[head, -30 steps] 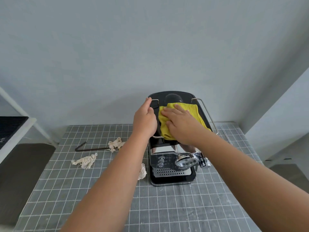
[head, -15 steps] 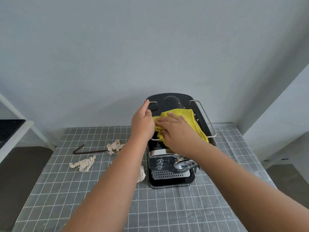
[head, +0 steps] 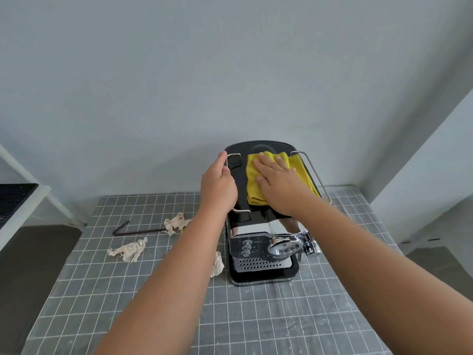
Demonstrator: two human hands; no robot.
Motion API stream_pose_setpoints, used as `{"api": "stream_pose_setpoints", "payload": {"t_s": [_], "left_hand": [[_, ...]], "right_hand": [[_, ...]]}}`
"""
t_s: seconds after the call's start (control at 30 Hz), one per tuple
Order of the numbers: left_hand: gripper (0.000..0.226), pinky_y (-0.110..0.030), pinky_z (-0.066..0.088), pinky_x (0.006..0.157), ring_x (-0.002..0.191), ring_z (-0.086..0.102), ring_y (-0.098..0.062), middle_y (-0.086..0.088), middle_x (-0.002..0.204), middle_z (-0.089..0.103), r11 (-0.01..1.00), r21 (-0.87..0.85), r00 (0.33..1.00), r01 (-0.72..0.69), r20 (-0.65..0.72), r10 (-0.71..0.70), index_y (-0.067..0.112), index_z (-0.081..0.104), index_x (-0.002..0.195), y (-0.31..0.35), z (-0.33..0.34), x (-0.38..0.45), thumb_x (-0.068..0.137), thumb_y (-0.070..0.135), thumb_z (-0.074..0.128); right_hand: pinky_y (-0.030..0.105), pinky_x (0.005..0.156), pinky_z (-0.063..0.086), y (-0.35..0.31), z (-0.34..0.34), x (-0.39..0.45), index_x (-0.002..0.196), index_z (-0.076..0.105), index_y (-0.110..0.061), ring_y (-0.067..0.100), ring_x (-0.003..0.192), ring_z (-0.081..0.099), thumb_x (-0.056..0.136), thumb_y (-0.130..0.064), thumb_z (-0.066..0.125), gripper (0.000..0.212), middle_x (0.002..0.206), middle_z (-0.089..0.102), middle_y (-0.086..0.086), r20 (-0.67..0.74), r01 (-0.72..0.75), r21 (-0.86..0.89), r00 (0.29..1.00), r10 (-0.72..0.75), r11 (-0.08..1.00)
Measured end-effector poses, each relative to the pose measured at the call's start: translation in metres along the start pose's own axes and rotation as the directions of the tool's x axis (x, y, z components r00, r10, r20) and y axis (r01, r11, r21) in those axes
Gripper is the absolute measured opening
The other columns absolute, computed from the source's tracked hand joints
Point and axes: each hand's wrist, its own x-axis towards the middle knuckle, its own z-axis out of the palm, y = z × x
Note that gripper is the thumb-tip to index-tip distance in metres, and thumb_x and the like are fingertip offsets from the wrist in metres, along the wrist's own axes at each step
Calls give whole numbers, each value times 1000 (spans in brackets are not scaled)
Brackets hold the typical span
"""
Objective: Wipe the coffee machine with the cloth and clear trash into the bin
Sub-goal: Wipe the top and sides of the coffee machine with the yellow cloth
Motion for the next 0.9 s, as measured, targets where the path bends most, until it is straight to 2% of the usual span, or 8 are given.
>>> {"api": "stream_pose_setpoints", "payload": {"t_s": [0.07,0.13,0.23,0.33,0.43,0.5,0.67,0.9], "left_hand": [[46,-3,30,83,95,50,19,8,138,52,998,63,1000,-18,12,17,23,40,145,3,-2,0,102,13,30],[47,-16,27,94,128,45,-9,-2,146,45,977,193,996,-90,31,86,23,37,146,6,-2,1,101,12,30],[48,-23,24,109,143,27,-17,-2,156,31,928,318,979,-195,114,167,18,29,149,15,3,4,101,11,30],[51,-27,13,118,148,13,-15,-3,161,15,914,344,969,-214,192,155,16,20,152,22,13,7,102,14,30],[53,-16,11,109,147,14,-12,-1,162,11,929,328,975,-173,193,113,18,17,153,20,13,7,102,10,30],[54,-17,11,110,148,13,-12,1,162,9,933,321,976,-163,191,105,20,17,153,17,11,5,102,9,30],[53,-26,13,116,148,12,-13,3,162,10,938,314,981,-146,169,96,23,17,153,19,11,5,103,11,29],[53,-23,11,115,148,12,-12,2,162,12,937,318,984,-142,148,99,22,19,153,19,13,4,102,11,31]], "right_hand": [[51,117,4,-5,3,-15,154,8,-23,27,149,-1,102,-34,25,55,162,-3,-6,-15,-78,-19,997,77,997],[52,117,2,-10,5,-26,154,4,-22,29,148,-3,102,-35,26,58,162,-6,-4,-13,-105,-30,994,105,994],[52,117,1,-10,3,-19,154,7,-22,31,148,-4,101,-33,31,59,162,-5,-4,1,-68,-7,998,68,998],[52,116,1,-3,-4,8,153,11,-22,28,149,-2,99,-31,34,60,162,-3,-4,16,-71,53,997,70,996],[50,117,4,0,-6,22,152,14,-20,27,148,5,98,-33,33,59,162,2,2,-27,-164,112,986,167,980],[48,117,8,-1,-6,10,151,17,-15,28,147,10,99,-34,30,57,162,8,7,-60,-208,119,975,216,971],[33,118,8,-2,-3,-28,150,18,-4,24,147,13,103,-30,28,54,159,17,14,-70,-125,-18,990,123,992],[48,118,12,7,-5,25,150,16,-11,31,146,13,100,-36,28,58,160,13,10,-55,-182,43,981,184,982]]}}
